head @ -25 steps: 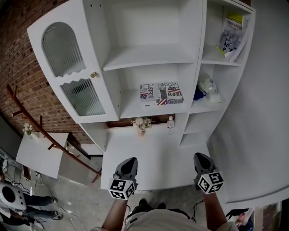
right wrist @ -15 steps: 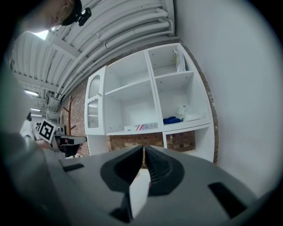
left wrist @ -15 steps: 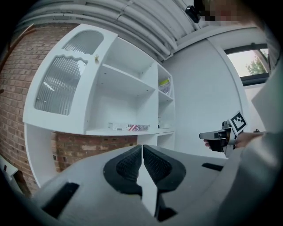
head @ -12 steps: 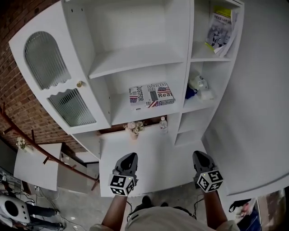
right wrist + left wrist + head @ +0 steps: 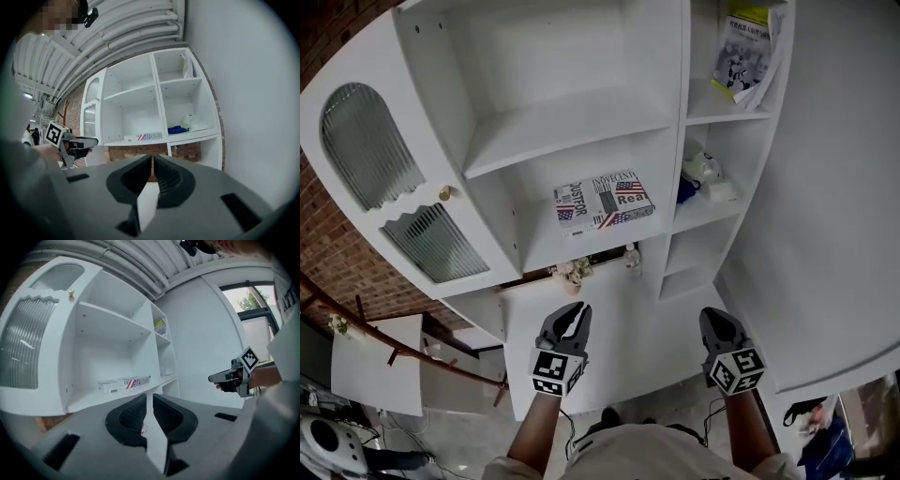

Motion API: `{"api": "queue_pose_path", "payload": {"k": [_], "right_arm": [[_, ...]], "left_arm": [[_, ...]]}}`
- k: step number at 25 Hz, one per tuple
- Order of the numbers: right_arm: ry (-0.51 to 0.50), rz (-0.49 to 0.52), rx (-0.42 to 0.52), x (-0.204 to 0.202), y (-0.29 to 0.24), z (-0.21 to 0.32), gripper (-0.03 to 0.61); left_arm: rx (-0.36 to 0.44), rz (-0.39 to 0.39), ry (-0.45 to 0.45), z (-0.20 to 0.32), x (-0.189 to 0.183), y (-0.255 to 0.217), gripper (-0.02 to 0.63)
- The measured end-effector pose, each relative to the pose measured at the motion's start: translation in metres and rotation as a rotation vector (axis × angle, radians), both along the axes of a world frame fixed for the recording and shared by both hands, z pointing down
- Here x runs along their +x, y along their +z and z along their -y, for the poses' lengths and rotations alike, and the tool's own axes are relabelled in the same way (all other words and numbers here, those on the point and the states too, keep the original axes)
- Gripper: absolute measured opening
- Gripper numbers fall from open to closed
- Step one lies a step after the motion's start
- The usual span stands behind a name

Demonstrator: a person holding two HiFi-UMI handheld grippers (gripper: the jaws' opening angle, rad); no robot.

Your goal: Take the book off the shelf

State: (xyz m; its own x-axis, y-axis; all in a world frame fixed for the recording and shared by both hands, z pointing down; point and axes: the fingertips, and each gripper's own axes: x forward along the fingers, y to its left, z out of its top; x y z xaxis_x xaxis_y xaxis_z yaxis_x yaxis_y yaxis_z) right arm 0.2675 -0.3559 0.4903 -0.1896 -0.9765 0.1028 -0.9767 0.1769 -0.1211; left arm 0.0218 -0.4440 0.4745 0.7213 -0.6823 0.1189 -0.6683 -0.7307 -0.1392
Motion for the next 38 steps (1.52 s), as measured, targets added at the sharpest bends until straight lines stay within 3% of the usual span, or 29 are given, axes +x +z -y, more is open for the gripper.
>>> {"api": "queue_pose_path", "payload": {"k": [4,9,16,22,29,38], "right_arm": [[0.019,0.000,-0.004,0.002,0.001,0.003,0.034],[0.042,0.000,-0.005,0.006,0.000,0.004,0.034],[0.074,0.001,-0.008,0.012,0.000,0.006,0.034],[0.096,0.016,-0.019,0.012,0.008,0.005,0.034],[0.118,0.024,-0.020,0.013,0.010,0.004,0.034],[0.146,0.040,-0.031,0.013,0.017,-0.001,0.034]], "left_arm": [[0.092,0.122,0.065,0.018,0.018,-0.014,0.032],[0.122,0.213,0.120,0.040,0.039,-0.026,0.038],[0.167,0.355,0.157,0.072,0.057,-0.031,0.107],[0.185,0.514,0.203,0.101,0.073,-0.029,0.145],[0.206,0.641,0.242,0.135,0.093,-0.029,0.153],[0.157,0.849,0.328,0.181,0.109,-0.012,0.164]]}}
